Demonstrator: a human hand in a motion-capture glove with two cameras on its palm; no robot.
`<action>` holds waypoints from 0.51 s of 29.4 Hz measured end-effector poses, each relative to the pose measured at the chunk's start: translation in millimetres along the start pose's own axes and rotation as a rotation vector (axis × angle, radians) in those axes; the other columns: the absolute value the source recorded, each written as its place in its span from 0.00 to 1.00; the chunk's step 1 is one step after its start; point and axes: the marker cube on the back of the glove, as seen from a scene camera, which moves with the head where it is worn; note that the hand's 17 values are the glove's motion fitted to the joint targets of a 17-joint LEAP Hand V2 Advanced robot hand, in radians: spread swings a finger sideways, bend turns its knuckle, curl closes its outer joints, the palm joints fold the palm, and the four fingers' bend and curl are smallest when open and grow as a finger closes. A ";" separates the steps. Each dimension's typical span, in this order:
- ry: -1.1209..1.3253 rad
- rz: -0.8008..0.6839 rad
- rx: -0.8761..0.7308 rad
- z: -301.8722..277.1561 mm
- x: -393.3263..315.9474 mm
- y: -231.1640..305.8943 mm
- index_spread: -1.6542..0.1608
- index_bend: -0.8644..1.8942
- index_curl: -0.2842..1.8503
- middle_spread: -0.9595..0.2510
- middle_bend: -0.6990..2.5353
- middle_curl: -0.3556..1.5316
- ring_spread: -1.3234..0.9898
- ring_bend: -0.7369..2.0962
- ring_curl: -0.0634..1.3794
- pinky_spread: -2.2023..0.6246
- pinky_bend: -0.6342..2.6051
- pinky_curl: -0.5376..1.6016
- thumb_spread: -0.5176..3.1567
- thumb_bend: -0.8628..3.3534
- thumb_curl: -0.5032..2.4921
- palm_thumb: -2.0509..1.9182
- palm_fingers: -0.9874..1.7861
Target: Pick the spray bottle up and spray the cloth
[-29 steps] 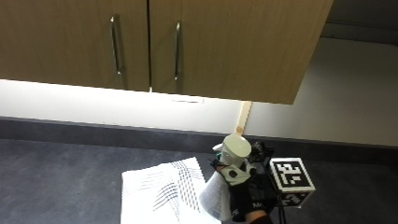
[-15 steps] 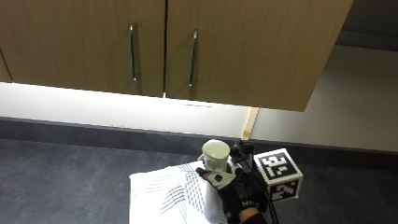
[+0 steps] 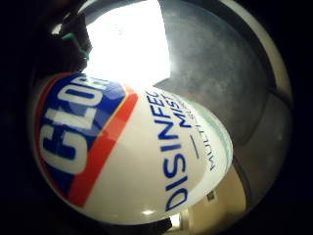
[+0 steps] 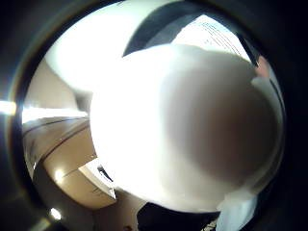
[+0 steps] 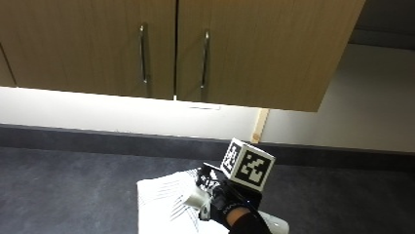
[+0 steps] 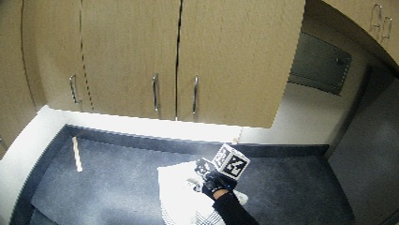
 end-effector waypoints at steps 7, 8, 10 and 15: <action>0.282 0.132 -0.118 20.0 12.2 -13.4 0.84 0.37 0.37 0.81 0.30 0.48 0.57 0.38 0.39 0.81 0.25 0.41 0.29 0.20 0.39 0.82 0.72; 0.311 0.152 -0.127 22.5 14.4 -15.1 0.84 0.37 0.37 0.81 0.30 0.49 0.57 0.38 0.39 0.81 0.25 0.41 0.29 0.20 0.39 0.82 0.72; 0.356 0.184 -0.138 26.5 18.6 -17.5 0.84 0.37 0.37 0.82 0.30 0.49 0.57 0.38 0.39 0.81 0.25 0.41 0.28 0.20 0.39 0.82 0.72; 0.365 0.188 -0.172 33.0 23.6 -16.9 0.84 0.37 0.37 0.82 0.30 0.49 0.57 0.38 0.39 0.81 0.26 0.42 0.28 0.20 0.39 0.82 0.72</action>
